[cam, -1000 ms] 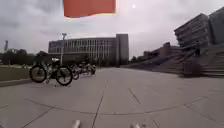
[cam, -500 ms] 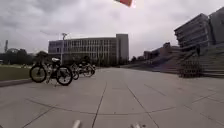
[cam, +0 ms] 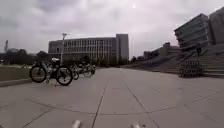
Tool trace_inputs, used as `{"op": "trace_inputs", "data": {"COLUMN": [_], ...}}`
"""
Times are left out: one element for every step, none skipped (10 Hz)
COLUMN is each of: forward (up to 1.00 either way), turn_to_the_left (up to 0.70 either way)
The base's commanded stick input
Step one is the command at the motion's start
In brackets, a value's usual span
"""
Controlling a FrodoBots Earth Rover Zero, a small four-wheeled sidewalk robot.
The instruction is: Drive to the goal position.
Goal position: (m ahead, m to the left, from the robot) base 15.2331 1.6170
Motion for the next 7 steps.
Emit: {"op": "trace_inputs", "data": {"forward": [0.85, 0.85, 0.85, 0.85, 0.85, 0.85, 0.85], "turn_to_the_left": [0.0, 0.0, 0.0, 0.0, 0.0, 0.0, 0.0]}}
